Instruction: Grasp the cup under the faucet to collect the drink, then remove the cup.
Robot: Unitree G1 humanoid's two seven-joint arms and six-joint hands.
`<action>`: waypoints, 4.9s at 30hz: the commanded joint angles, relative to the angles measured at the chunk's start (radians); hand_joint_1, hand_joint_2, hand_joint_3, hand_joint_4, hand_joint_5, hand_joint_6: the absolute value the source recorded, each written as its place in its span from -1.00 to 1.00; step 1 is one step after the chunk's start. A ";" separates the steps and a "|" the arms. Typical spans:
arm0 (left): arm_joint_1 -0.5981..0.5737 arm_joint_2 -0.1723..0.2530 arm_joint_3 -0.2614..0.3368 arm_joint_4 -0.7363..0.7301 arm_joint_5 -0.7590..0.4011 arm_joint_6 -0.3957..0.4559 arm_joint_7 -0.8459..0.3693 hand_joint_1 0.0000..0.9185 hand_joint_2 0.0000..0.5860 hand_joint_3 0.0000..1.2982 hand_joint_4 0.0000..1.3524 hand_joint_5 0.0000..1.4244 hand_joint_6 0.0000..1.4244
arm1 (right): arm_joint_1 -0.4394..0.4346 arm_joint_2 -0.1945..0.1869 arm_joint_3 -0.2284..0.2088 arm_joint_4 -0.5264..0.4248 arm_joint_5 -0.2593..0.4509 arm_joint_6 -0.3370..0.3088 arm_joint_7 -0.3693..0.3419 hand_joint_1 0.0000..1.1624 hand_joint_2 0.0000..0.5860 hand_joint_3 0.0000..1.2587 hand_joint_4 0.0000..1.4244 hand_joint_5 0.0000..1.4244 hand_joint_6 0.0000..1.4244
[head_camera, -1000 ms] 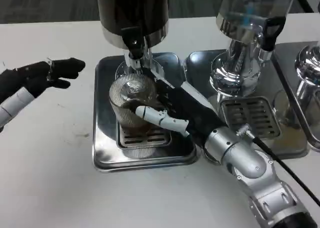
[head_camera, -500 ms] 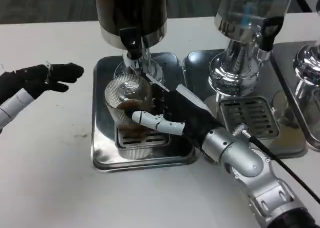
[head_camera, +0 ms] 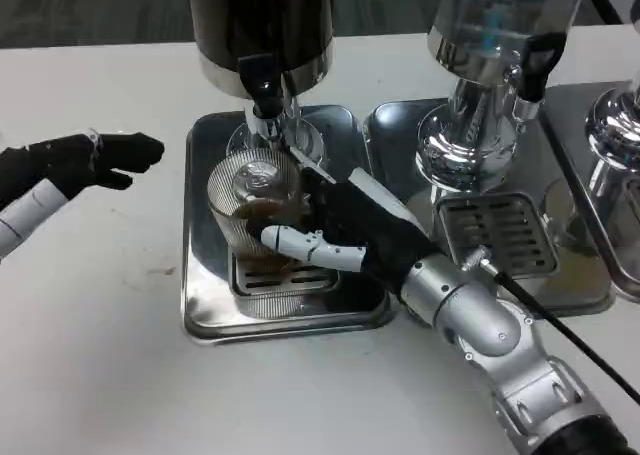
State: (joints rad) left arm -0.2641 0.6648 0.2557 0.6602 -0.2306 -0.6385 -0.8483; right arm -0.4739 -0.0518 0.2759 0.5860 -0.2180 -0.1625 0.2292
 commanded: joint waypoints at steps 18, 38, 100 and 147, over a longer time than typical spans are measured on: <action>0.037 0.021 -0.007 -0.003 0.017 0.021 0.004 -1.00 -0.58 -0.42 -0.58 -0.66 -0.60 | 0.036 0.033 0.053 -0.067 -0.098 0.041 -0.096 -0.01 -0.30 -1.00 -1.00 -1.00 -0.93; 0.072 0.032 0.000 -0.031 0.020 0.040 0.016 -1.00 -0.52 -0.42 -0.57 -0.64 -0.59 | 0.061 0.055 0.089 -0.086 -0.135 0.103 -0.155 0.01 -0.28 -1.00 -1.00 -0.87 -0.79; 0.065 0.023 -0.035 -0.047 0.012 0.049 0.001 -1.00 -0.44 -0.45 -0.59 -0.66 -0.56 | 0.178 0.088 0.087 -0.155 -0.236 0.159 -0.461 0.05 -0.25 -0.53 -0.30 -0.19 -0.08; -0.007 0.002 -0.094 0.027 0.019 -0.003 -0.029 -1.00 -0.45 -0.49 -0.61 -0.66 -0.54 | 0.308 0.051 0.019 -0.418 -0.275 0.114 -0.536 0.08 -0.12 -0.37 -0.17 -0.03 0.13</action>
State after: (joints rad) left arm -0.2529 0.6691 0.1711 0.6788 -0.2234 -0.6261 -0.8669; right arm -0.1753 -0.0016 0.3005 0.2191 -0.4911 -0.0366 -0.2995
